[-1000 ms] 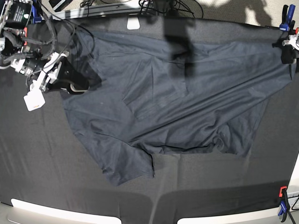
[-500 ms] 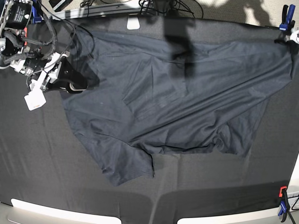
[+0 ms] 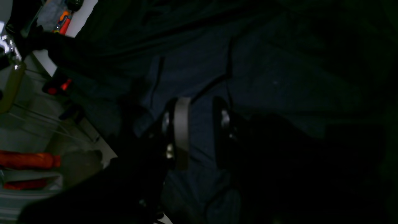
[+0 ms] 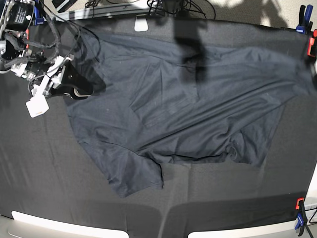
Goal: Layout the t-shirt on the table in an organized manner, then fold the t-shirt properly
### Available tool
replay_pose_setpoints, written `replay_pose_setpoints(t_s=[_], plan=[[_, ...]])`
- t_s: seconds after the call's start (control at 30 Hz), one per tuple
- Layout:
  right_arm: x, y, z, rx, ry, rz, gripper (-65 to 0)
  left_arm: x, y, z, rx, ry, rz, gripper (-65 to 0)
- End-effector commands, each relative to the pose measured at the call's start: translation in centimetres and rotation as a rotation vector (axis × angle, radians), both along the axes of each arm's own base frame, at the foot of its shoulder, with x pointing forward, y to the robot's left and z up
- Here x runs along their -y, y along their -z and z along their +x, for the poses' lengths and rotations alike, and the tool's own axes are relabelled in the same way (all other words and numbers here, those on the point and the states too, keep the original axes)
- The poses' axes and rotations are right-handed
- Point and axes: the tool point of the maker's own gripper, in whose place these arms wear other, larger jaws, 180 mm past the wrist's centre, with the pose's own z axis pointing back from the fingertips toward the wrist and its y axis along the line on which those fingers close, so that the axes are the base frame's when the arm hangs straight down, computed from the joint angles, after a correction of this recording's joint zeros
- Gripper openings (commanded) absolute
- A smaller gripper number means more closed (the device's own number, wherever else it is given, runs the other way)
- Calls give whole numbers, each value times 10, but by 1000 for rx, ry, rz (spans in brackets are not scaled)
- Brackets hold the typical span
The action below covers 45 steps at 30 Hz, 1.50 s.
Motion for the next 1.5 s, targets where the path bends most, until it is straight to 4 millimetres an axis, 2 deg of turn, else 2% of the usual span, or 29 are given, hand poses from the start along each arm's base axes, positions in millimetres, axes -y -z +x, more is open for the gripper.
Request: replay_pose_setpoints(t_s=[0.0,0.17,0.47,0.6,0.7,0.73,0.77,0.97,1.1,1.3,1.47], plan=[[-1,-12,4,45,-7,12,-524,-3,-20,14,82,-5,11,-650],[-1,-12,4,45,-7,12,-524,2,-35,45,205,-40,-46,-650],[-1,-12,4,46,-7,12,-524,-9,-9,86,276,-140,-203,-650],[-1,-12,4,46,-7,11,-524,8,-10,107,307,-59,-236,-650],[-1,-12,4,45,-7,10,-524,30,-22,115,355,50,-271,-423],[-1,-12,4,45,-7,10,-524,35,-24,117,359,78,-277,-374],[-1,-12,4,45,-7,10,-524,38,-25,116,350,101,-276,-355],[-1,-12,4,45,-7,11,-524,23,-19,104,199,167,-209,-354],[-1,-12,4,45,-7,11,-524,16,-6,91,106,178,-170,-354],[-1,-12,4,45,-7,11,-524,26,16,77,54,176,-199,-359],[-1,-12,4,45,-7,11,-524,36,29,78,75,144,-200,-360]])
